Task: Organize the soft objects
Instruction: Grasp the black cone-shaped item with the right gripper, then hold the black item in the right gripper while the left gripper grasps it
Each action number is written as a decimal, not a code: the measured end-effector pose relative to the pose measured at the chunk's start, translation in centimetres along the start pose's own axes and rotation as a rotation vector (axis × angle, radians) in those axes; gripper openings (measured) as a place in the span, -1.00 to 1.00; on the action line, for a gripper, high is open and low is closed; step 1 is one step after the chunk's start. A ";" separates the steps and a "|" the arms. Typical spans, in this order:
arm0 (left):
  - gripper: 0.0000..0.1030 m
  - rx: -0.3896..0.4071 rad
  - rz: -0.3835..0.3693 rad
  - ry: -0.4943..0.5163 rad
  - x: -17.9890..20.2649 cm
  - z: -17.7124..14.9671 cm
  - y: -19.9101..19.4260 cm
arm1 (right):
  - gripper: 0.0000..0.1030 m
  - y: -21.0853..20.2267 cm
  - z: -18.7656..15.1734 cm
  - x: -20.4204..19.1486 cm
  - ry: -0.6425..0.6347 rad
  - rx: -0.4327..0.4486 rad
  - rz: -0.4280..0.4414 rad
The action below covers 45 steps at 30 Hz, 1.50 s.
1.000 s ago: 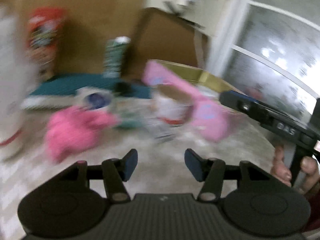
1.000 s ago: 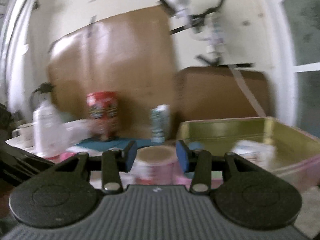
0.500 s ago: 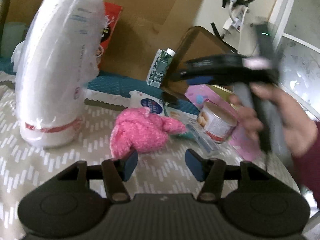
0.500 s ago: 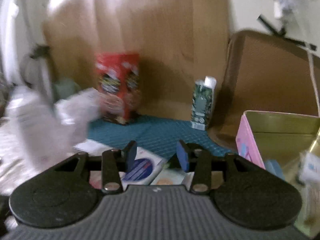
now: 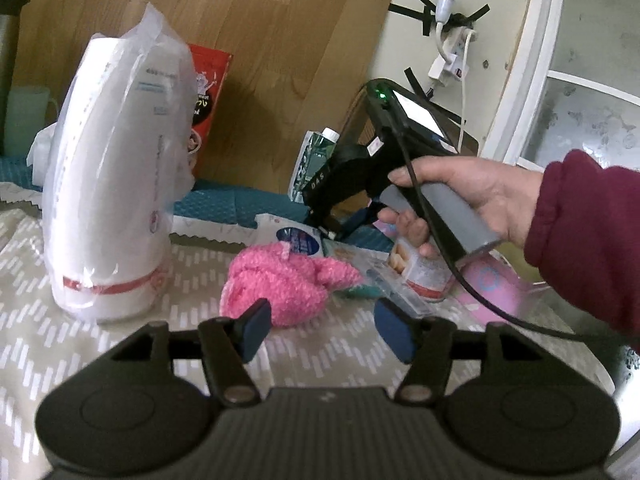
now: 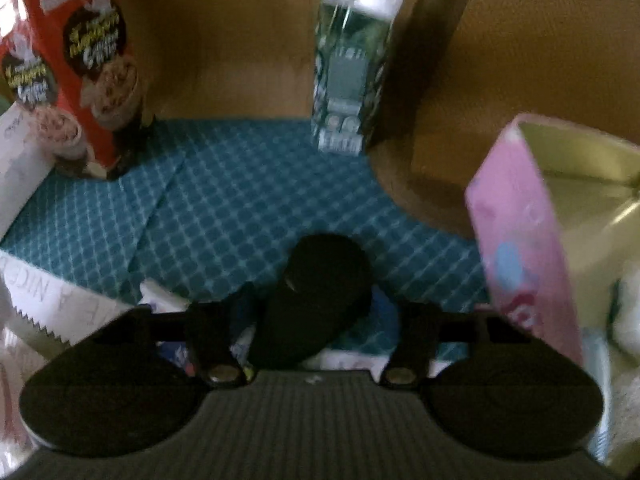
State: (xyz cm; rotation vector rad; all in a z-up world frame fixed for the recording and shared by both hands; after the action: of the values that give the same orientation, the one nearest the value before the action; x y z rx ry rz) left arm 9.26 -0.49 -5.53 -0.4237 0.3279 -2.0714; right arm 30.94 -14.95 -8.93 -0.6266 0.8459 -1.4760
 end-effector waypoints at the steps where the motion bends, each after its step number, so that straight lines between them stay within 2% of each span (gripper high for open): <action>1: 0.14 0.001 0.001 -0.003 -0.1 0.0 0.0 | -0.01 -0.1 -0.1 0.0 -0.002 0.006 0.005; 5: 0.16 0.013 0.016 -0.030 -0.6 0.1 -0.3 | -0.02 -1.6 -0.4 -0.7 -0.022 0.078 0.052; 11: 0.20 0.037 0.022 -0.114 -2.2 0.2 -0.9 | -0.02 -9.1 -1.5 -2.1 -0.038 0.235 0.276; 14: 0.20 0.043 0.000 -0.169 -2.9 0.2 -1.1 | -0.02 -13.5 -4.6 -2.6 -0.141 0.288 0.394; 17: 0.20 0.038 -0.022 -0.214 -3.6 0.1 -1.0 | -0.02 -16.9 -9.5 -1.9 -0.247 0.301 0.483; 20: 0.20 0.024 -0.032 -0.248 -4.1 -0.2 -0.7 | -0.02 -17.6 -14.0 -1.1 -0.329 0.290 0.498; 25: 0.20 -0.001 -0.028 -0.270 -4.3 -0.4 -0.2 | -0.02 -16.1 -19.8 -1.4 -0.457 0.248 0.482; 28: 0.20 -0.012 -0.017 -0.269 -4.4 -0.6 -0.1 | -0.02 -15.0 -21.8 -2.7 -0.533 0.254 0.482; 32: 0.24 -0.019 -0.004 -0.271 -4.4 -0.7 0.1 | 0.00 -13.6 -22.8 -4.1 -0.612 0.307 0.444; 33: 0.24 -0.021 -0.003 -0.272 -4.4 -0.7 0.1 | -0.01 -13.7 -22.7 -3.9 -0.607 0.326 0.457; 38: 0.24 -0.028 -0.008 -0.273 -4.4 -0.8 0.3 | 0.09 -13.3 -22.0 -2.7 -0.490 0.298 0.511; 45: 0.24 -0.025 -0.039 -0.270 -4.2 -0.7 0.2 | 0.11 -14.7 -24.4 -0.9 -0.417 0.297 0.540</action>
State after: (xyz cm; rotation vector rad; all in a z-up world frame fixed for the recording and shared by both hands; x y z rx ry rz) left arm 11.13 3.02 -6.95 -0.7210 0.1858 -2.0184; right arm 2.77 -11.15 -11.19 -0.4158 0.4105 -0.9081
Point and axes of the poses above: each gripper's, at about its wrist camera, not at the fingertips, and y roughly the way its jaws point, x to its right, z to its top, the point moved 9 cm from there along y, roughly the way its jaws point, and after that the axes turned 11 degrees about y, right-handed, at the moved point
